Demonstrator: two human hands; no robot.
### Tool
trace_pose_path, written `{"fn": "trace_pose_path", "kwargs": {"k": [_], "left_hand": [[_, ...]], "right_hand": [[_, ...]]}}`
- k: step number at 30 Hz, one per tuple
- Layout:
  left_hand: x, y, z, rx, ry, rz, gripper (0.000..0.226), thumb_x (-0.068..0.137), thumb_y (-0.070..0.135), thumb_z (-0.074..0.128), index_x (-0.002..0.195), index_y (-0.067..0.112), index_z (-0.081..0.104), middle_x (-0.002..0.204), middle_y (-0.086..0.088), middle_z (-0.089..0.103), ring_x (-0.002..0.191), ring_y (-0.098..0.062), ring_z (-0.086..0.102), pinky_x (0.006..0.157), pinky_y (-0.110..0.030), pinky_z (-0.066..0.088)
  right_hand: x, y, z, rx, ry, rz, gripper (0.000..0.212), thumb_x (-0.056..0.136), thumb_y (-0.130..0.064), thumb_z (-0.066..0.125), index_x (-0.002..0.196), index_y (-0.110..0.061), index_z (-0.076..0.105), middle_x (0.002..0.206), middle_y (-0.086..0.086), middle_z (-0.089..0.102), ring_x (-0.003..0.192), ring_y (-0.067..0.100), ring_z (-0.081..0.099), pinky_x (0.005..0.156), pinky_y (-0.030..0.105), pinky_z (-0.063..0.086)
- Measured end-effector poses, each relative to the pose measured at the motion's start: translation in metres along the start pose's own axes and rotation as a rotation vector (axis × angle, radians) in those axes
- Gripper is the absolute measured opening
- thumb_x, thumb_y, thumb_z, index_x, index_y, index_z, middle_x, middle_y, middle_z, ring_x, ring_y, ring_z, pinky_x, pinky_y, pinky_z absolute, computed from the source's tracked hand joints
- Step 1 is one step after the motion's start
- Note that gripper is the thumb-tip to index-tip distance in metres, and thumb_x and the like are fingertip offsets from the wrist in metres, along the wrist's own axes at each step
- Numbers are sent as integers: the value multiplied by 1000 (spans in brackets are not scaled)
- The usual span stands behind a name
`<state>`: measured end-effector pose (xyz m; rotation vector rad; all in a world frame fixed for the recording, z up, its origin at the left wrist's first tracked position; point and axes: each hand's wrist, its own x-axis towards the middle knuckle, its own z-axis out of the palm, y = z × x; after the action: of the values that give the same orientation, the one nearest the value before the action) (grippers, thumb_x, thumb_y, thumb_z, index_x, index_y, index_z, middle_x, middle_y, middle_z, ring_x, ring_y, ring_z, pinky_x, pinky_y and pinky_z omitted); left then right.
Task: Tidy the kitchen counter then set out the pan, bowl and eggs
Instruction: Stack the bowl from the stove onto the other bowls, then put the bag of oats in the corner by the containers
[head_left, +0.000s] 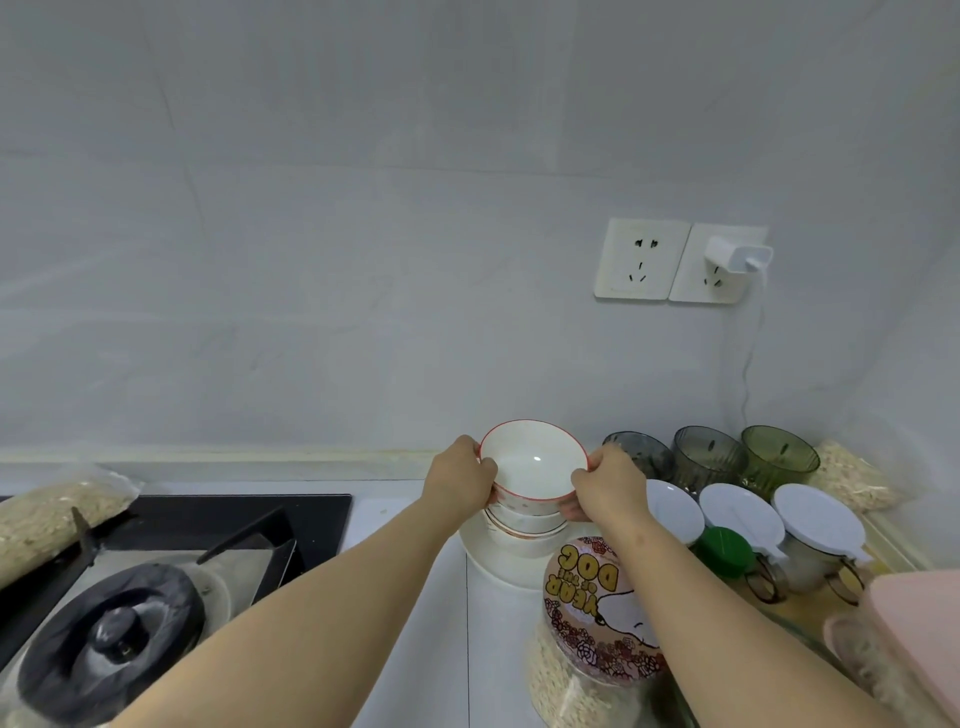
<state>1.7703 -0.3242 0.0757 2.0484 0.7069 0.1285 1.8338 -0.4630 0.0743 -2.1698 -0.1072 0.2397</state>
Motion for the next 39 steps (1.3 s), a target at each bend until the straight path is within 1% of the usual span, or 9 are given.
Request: {"fn": "trace_pose_path", "kwargs": {"k": [6,9,11,13,16,20,23,31,39], "left_hand": [[-1,-3,0,-8,6,-4,33,93,19,41,122,5,46,107,-22,66,98,-35,62,91,-40,50],[-7,0,-3,-55,6,-24,40,95,28,42,130,8,40,105,-21,67,83,-31,62,86,-35,50],[-14,4,-11,-117,26,-12,44,95,32,43,133,10,37,97,-16,67,79,-28,63,76,-33,51],[-26,7,-22,-229,47,7,39,95,28,45,130,13,41,77,-7,62,60,-16,54,57,-25,44],[-50,4,-44,-381,69,24,25,94,20,47,118,16,50,69,-4,58,54,-14,47,51,-20,38],[-84,-17,-79,-490,115,17,17,96,13,41,103,16,56,68,-5,57,53,-16,47,54,-22,41],[-104,-43,-103,-477,138,-14,17,97,12,40,101,15,56,66,-6,57,52,-16,48,54,-23,42],[-142,-135,-189,-420,257,-81,19,96,13,44,84,18,57,62,-5,58,49,-15,48,46,-20,39],[-139,-229,-292,-347,422,-182,14,96,18,46,99,18,59,74,-1,61,63,-12,54,59,-22,44]], "right_hand": [[-3,-3,-2,42,-31,34,14,92,-3,48,102,-12,46,99,15,64,64,25,66,58,30,58],[-9,-8,-6,56,-34,56,18,93,-10,49,111,-9,47,99,12,59,79,27,64,70,36,56],[-15,-14,-13,110,18,43,31,92,-13,51,123,-7,46,111,14,56,95,26,55,79,33,48],[-26,-23,-21,190,83,0,37,93,-12,50,128,-6,45,121,12,53,101,22,46,82,29,37],[-52,-40,-25,297,114,-92,32,92,-10,49,124,-9,50,116,5,52,101,17,45,85,28,36],[-101,-60,2,409,36,-162,11,87,-8,53,90,-17,57,90,-1,58,88,19,55,75,26,40],[-139,-62,38,426,-78,-160,19,85,-5,52,74,-20,56,73,-5,55,73,15,53,61,21,37],[-207,-79,144,351,-392,-63,17,90,-9,47,78,-17,56,84,1,59,73,14,54,65,24,41],[-234,-139,252,362,-516,-36,12,93,-13,49,89,-16,59,91,5,61,77,13,57,74,28,47]]}}
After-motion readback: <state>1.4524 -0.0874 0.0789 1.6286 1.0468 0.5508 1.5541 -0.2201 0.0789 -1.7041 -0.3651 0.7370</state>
